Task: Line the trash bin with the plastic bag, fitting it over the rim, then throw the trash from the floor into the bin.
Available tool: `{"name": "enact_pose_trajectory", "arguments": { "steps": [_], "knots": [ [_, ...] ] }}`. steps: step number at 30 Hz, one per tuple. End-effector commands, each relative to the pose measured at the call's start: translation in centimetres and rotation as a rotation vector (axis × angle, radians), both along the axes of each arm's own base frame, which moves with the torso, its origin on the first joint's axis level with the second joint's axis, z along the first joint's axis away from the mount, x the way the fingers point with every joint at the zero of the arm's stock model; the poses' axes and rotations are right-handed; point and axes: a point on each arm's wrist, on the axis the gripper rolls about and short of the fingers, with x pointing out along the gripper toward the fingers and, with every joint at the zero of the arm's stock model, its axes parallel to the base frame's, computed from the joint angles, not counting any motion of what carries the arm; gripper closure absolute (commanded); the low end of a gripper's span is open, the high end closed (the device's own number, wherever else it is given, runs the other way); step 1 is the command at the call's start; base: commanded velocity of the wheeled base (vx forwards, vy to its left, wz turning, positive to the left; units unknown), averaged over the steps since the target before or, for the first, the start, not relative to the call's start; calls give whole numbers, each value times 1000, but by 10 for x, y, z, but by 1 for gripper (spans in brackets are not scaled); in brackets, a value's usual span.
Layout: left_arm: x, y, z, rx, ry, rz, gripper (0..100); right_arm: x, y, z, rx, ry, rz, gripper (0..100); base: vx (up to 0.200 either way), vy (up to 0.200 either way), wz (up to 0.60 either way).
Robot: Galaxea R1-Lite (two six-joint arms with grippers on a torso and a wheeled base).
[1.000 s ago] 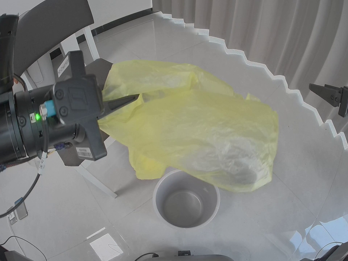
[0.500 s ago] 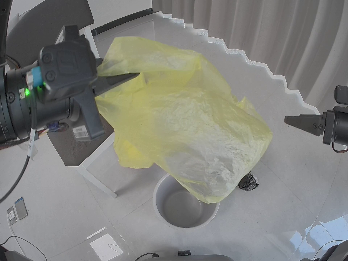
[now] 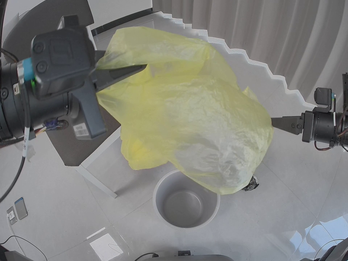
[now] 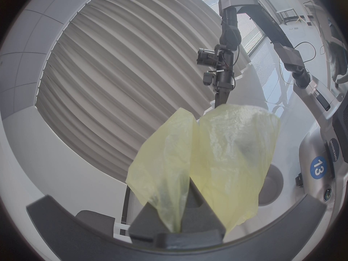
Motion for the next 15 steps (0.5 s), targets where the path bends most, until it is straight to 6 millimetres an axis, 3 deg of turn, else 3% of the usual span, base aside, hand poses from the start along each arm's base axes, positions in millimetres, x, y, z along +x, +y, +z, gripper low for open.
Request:
{"name": "enact_pose_trajectory", "arguments": {
  "steps": [1,4,9,15],
  "knots": [
    [0,0,1,-3,-3,-1,100,-12,0,-7,-15,4,21,0,0,0,0],
    [0,-1,1,-3,-3,-2,100,-21,-5,3,-10,-42,14,0,0,0,0],
    [-1,-6,0,-1,1,-20,100,-14,-12,20,5,-92,-30,0,0,0,0],
    [-3,-6,2,-14,-9,-27,100,8,0,6,-11,-32,-3,0,0,0,0]
  ]
}}
